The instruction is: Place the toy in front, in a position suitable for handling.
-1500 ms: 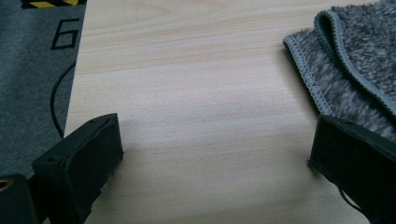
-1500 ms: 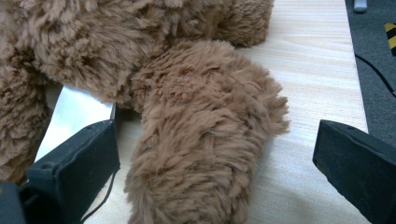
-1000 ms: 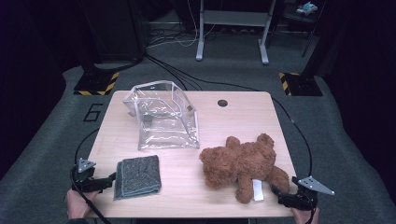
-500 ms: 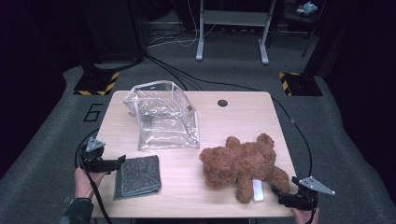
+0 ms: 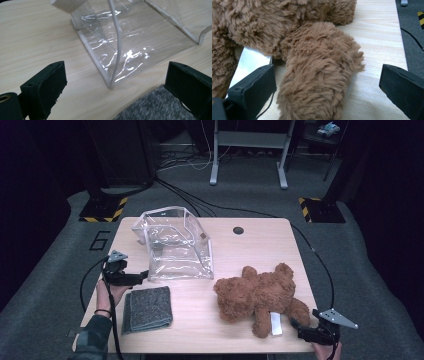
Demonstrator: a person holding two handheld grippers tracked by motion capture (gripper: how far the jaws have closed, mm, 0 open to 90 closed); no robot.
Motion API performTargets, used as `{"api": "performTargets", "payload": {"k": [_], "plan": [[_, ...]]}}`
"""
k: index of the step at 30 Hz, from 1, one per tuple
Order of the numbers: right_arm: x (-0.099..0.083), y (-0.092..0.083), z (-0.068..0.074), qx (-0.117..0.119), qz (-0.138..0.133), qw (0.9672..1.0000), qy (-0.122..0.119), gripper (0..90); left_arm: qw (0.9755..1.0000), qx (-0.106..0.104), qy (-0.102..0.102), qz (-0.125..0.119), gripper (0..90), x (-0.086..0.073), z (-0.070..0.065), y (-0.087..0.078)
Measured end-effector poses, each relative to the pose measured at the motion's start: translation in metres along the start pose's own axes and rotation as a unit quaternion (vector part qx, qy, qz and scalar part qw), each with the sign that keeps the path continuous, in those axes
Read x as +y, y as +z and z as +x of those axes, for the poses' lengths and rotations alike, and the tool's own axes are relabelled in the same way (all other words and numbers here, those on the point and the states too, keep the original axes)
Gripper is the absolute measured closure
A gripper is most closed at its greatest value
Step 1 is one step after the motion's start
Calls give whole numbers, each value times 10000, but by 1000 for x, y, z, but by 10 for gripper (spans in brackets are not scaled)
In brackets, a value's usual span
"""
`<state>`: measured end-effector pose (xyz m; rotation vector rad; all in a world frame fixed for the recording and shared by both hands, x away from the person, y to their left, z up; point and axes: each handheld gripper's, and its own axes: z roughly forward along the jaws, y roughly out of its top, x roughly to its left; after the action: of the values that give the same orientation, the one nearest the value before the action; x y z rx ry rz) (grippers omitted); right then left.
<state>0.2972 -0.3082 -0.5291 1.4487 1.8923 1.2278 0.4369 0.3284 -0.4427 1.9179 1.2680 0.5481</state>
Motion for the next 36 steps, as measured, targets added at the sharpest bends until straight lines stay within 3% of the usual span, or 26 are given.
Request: {"api": "performTargets", "payload": {"k": [4,8,10,15,18,22,26,32,36], "plan": [[0,0,0,-21,11,10000,-33,4,9999,-124,-13,-8,70,12,-2,11],[0,1,0,-14,36,10000,-54,4,9998,-188,12,-36,160,22,-7,18],[0,1,-1,-17,39,10000,-44,4,9999,-79,147,-6,200,29,-10,24],[0,1,-1,-13,42,10000,-68,7,9999,84,91,43,307,37,-8,35],[0,1,0,-36,40,10000,-54,9,9994,304,181,42,382,38,-9,41],[0,1,0,-41,60,10000,-65,9,9988,481,111,19,474,36,-7,48],[0,1,0,-55,48,9999,-71,11,9987,497,65,-65,563,35,-4,51],[0,2,0,-75,58,9999,-87,16,9995,302,64,-62,696,34,-4,58],[0,1,2,-117,56,9999,-62,17,9990,409,-9,-176,784,34,-6,60]]}}
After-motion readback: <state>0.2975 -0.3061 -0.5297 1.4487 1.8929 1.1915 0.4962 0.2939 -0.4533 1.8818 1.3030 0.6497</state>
